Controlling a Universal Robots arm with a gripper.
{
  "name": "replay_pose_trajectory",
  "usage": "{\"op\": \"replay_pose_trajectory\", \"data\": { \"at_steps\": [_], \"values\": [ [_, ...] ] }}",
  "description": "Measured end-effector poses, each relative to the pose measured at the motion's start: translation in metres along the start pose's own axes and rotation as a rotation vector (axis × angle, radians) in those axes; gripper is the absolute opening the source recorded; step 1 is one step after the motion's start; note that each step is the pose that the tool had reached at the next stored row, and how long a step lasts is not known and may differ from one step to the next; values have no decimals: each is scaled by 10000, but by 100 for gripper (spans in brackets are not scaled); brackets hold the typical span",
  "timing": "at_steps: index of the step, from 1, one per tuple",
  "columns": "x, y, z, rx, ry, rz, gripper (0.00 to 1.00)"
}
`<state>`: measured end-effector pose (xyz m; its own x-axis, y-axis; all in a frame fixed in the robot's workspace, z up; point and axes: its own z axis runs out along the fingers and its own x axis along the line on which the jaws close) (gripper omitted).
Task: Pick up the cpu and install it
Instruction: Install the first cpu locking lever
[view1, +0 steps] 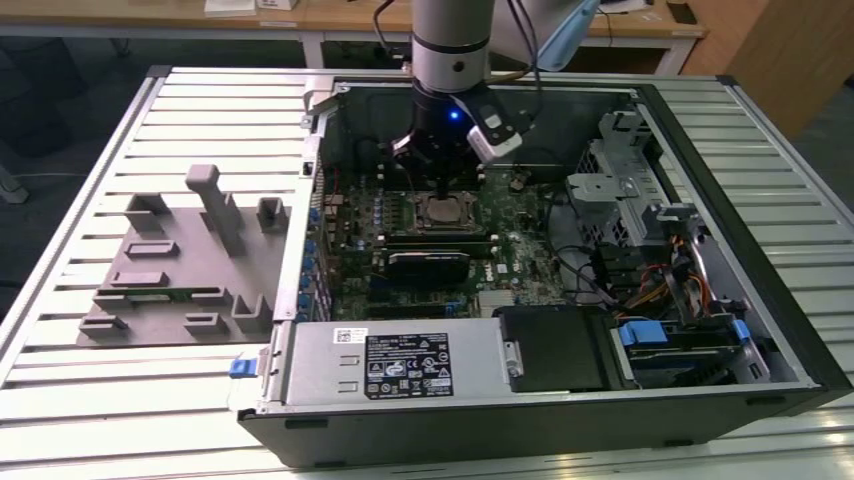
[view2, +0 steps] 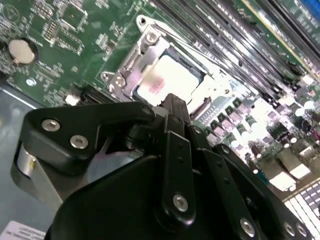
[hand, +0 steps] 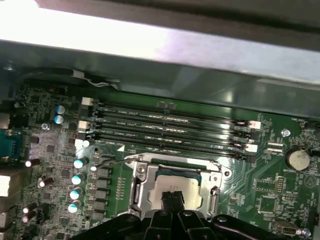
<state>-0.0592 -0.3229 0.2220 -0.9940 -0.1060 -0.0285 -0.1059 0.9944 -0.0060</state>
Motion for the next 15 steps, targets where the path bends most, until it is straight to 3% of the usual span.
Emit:
{"op": "replay_pose_trajectory", "data": {
  "at_steps": [4, 11, 15],
  "values": [
    [15, 1, -4, 2, 3, 6, 11],
    [12, 1, -100, 1, -7, 24, 11],
    [35, 3, -107, 3, -17, 29, 11]
  ]
}}
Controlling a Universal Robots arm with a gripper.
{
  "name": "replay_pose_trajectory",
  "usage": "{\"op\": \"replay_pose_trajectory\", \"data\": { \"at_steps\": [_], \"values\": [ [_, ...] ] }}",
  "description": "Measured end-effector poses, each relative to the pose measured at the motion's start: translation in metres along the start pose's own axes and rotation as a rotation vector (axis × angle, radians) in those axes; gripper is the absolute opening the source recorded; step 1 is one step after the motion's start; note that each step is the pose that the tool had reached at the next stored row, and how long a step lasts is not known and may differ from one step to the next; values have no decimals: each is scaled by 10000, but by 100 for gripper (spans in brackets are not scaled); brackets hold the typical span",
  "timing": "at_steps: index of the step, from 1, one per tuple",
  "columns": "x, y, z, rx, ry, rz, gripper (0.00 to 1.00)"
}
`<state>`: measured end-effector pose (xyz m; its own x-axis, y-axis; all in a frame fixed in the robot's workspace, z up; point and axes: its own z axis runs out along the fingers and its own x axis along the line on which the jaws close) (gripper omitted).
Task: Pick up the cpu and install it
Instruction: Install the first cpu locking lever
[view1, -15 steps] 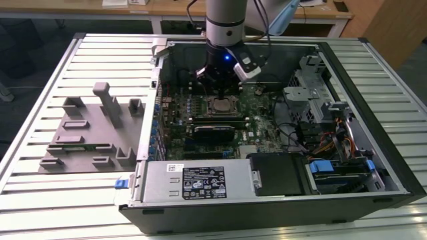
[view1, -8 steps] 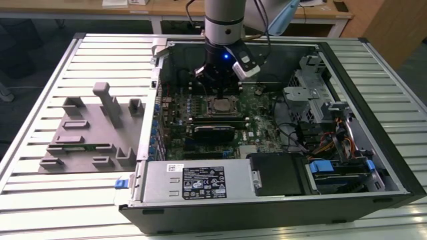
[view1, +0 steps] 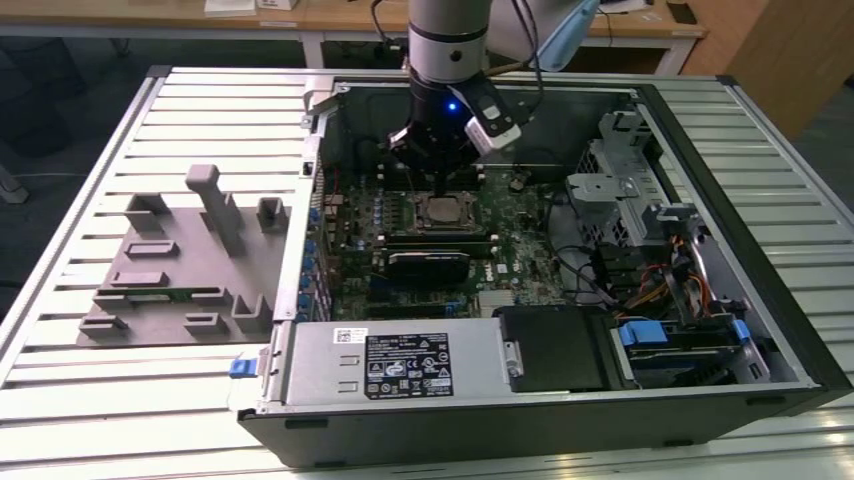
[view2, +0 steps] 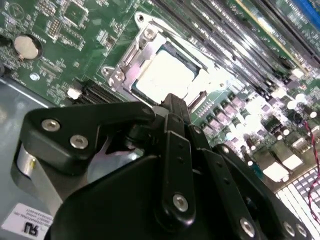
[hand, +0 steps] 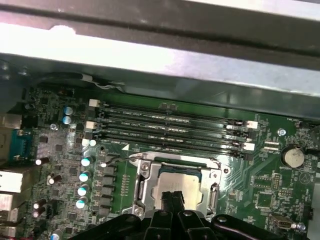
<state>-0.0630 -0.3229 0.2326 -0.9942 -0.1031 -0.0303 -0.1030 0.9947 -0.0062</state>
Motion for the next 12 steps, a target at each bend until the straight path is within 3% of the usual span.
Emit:
{"op": "replay_pose_trajectory", "data": {
  "at_steps": [5, 12],
  "values": [
    [129, 13, -4, -2, -59, 24, 11],
    [129, 13, -109, 8, -136, 40, 11]
  ]
}}
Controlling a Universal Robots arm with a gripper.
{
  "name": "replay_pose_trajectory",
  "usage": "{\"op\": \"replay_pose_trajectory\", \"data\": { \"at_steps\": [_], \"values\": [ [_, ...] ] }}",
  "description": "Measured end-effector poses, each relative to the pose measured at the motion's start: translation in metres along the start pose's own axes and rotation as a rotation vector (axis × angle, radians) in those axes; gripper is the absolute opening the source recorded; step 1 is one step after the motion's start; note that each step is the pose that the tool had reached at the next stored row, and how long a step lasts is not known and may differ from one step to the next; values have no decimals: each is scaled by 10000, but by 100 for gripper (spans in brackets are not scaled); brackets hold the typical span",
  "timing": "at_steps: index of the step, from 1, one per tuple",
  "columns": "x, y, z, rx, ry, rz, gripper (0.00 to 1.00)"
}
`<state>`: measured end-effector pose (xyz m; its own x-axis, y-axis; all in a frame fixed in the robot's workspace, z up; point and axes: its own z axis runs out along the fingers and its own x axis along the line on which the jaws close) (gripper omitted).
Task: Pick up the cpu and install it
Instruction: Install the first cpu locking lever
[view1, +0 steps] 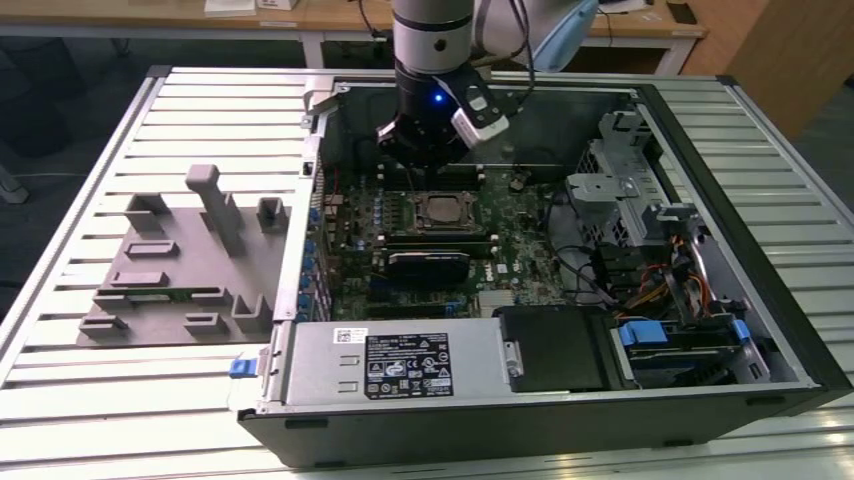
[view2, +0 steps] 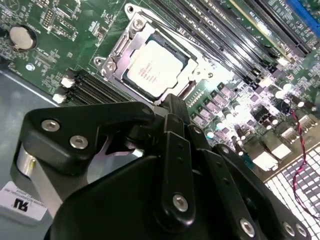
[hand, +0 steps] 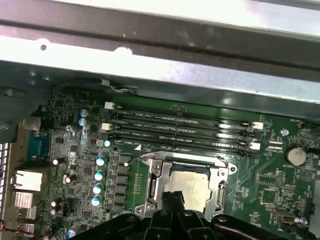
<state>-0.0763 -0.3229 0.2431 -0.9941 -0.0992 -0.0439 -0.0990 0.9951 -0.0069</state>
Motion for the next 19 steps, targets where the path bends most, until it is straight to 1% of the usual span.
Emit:
{"op": "replay_pose_trajectory", "data": {
  "at_steps": [2, 5, 11, 13, 17, 19],
  "values": [
    [22, 2, -1, 2, -39, 2, 11],
    [103, 10, -5, 12, -129, 2, 11],
    [253, 25, -12, 26, -272, 7, 11],
    [271, 27, -22, 34, -326, 8, 11],
    [276, 27, -93, 47, -474, 11, 11],
    [275, 27, -122, 52, -524, 12, 11]
  ]
}}
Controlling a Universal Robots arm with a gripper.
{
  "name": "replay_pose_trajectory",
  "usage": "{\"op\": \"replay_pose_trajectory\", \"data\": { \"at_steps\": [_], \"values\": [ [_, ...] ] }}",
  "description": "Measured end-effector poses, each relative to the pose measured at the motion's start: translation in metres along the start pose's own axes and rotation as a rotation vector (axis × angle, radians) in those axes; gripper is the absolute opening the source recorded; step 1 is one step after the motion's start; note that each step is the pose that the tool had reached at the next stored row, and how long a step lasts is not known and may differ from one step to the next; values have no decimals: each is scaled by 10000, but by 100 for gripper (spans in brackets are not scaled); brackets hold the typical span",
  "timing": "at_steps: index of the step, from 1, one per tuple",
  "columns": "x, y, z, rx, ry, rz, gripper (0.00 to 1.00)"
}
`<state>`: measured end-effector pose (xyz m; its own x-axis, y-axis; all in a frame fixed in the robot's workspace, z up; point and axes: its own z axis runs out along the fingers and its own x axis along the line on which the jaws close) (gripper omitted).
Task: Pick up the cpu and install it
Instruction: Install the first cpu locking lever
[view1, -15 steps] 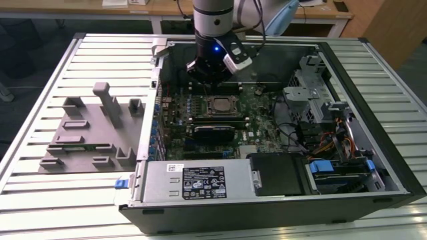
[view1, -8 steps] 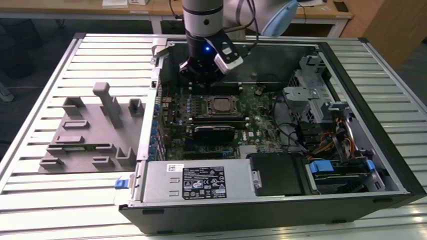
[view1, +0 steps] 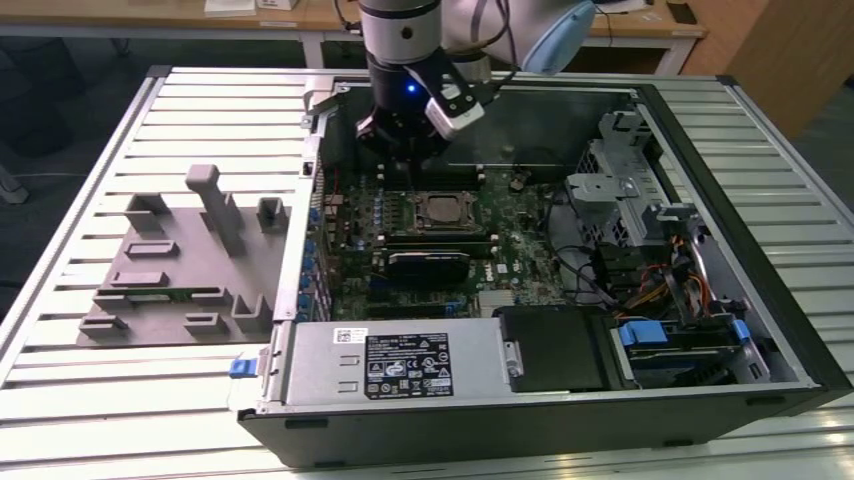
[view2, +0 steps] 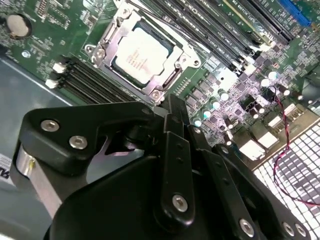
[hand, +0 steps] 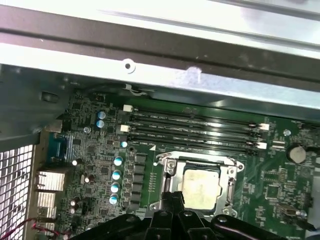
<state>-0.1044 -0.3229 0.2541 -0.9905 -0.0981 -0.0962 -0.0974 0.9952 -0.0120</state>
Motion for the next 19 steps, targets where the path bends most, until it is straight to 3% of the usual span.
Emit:
{"op": "replay_pose_trajectory", "data": {
  "at_steps": [3, 9, 10, 13, 14, 19],
  "values": [
    [-1, 0, -8, 0, -17, 2, 11],
    [139, 14, -22, -43, -20, 91, 11],
    [145, 14, -23, -130, -29, 108, 11],
    [152, 15, -23, -601, -75, 199, 11],
    [153, 15, -24, -718, -87, 228, 11],
    [216, 21, -30, -719, -90, 352, 11]
  ]
}}
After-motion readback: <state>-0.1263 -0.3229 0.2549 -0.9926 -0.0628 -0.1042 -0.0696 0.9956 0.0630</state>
